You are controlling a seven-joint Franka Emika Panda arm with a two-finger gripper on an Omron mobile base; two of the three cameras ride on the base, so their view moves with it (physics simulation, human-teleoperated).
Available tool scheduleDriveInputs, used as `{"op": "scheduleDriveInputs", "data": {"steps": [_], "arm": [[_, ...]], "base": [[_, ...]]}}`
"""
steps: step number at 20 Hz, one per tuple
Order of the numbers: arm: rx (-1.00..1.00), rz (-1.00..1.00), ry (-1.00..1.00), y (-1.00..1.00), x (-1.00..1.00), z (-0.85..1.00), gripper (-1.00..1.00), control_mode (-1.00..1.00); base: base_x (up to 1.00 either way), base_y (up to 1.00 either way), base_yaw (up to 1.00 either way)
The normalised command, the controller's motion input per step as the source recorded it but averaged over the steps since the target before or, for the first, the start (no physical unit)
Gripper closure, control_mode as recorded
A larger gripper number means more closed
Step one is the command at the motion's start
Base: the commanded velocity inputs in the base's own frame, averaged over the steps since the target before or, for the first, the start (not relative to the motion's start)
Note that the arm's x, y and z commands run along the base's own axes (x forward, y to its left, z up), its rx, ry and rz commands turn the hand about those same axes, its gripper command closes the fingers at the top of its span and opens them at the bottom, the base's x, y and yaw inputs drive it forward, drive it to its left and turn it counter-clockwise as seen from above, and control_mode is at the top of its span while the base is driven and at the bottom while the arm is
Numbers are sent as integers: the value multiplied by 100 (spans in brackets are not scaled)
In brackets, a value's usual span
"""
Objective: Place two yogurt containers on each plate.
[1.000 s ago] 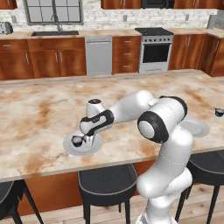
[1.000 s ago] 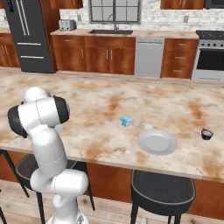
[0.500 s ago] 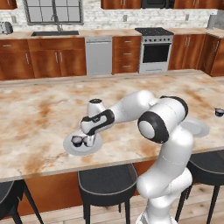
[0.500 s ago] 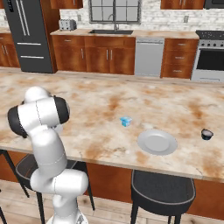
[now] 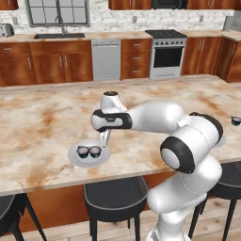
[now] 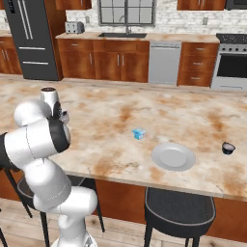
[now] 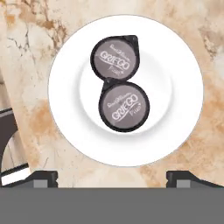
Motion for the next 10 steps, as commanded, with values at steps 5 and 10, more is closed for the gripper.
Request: {"op": "scheduleDriveInputs", "data": {"steps": [5, 10], "arm": [[-6, -37, 4, -100, 31, 11, -100, -100], [-1, -47, 11, -100, 57, 4, -100, -100]], "base": [[0, 0, 0], [0, 0, 0]]}}
